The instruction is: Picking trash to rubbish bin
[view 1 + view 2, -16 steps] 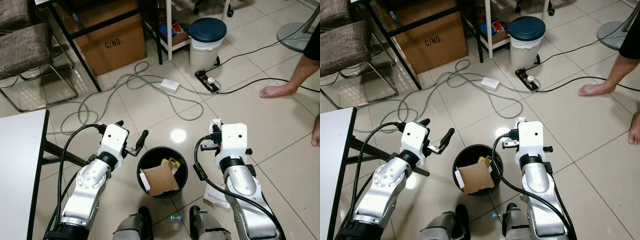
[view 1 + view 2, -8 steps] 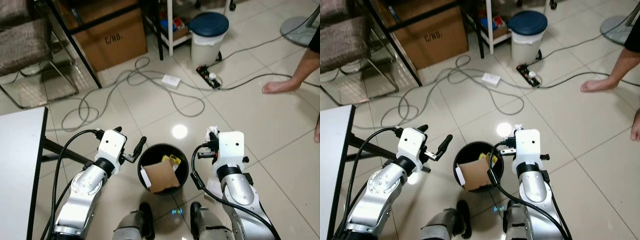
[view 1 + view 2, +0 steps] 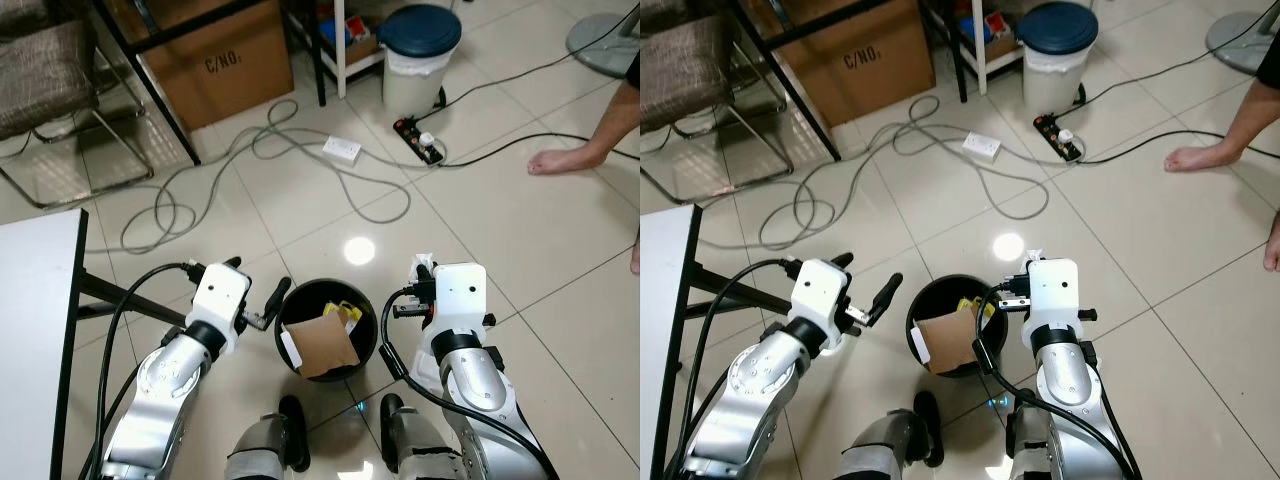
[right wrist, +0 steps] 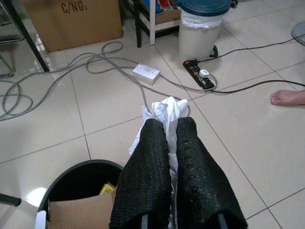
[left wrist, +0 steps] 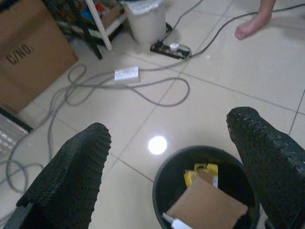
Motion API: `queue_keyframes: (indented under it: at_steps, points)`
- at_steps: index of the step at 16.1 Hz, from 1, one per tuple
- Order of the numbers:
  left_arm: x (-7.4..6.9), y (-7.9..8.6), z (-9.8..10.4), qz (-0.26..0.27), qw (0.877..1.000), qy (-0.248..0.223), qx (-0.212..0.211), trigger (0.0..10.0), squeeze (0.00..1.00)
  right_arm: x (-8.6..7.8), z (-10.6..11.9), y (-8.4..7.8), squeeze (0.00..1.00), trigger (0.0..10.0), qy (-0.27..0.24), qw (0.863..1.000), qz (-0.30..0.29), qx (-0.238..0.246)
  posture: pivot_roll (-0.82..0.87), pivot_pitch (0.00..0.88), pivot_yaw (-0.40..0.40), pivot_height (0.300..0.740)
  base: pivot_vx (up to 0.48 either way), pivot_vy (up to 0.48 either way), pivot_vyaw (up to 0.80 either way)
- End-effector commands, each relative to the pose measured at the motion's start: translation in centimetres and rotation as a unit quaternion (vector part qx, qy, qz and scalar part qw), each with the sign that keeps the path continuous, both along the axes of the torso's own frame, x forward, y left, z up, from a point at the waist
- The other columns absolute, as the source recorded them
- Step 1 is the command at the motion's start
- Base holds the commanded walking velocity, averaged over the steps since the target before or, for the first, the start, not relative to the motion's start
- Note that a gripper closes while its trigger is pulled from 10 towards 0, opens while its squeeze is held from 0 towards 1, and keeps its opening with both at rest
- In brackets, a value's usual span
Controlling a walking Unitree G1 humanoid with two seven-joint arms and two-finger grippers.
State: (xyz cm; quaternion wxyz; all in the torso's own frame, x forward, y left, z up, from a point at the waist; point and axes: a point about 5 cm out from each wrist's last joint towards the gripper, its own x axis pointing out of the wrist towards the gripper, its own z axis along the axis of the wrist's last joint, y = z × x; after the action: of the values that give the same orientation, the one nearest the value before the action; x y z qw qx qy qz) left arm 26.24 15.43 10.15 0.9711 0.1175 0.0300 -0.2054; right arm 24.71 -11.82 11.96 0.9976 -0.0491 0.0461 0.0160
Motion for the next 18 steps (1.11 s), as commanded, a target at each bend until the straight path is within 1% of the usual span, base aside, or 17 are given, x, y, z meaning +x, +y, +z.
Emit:
queue_keyframes:
  at_steps: [1,6,18]
  points:
    - [-0.38,0.19,-0.17,-0.006,1.000,0.008,0.010,10.0,0.00,-0.36,0.20,0.35,0.00,10.0,-0.001,1.000,0.003,0.002,-0.05,0.368,0.130,0.740,0.000,0.000,0.00]
    - [-0.35,-0.05,-0.04,-0.010,1.000,0.011,0.008,10.0,0.00,-0.47,0.08,0.28,0.00,10.0,0.001,1.000,0.001,0.002,-0.05,0.367,0.131,0.740,0.000,0.000,0.00]
    - [-0.29,0.16,-0.33,-0.013,1.000,0.017,0.011,10.0,0.00,-0.55,-0.05,0.31,0.00,10.0,0.006,1.000,0.000,0.001,-0.05,0.367,0.135,0.740,0.000,0.000,0.00]
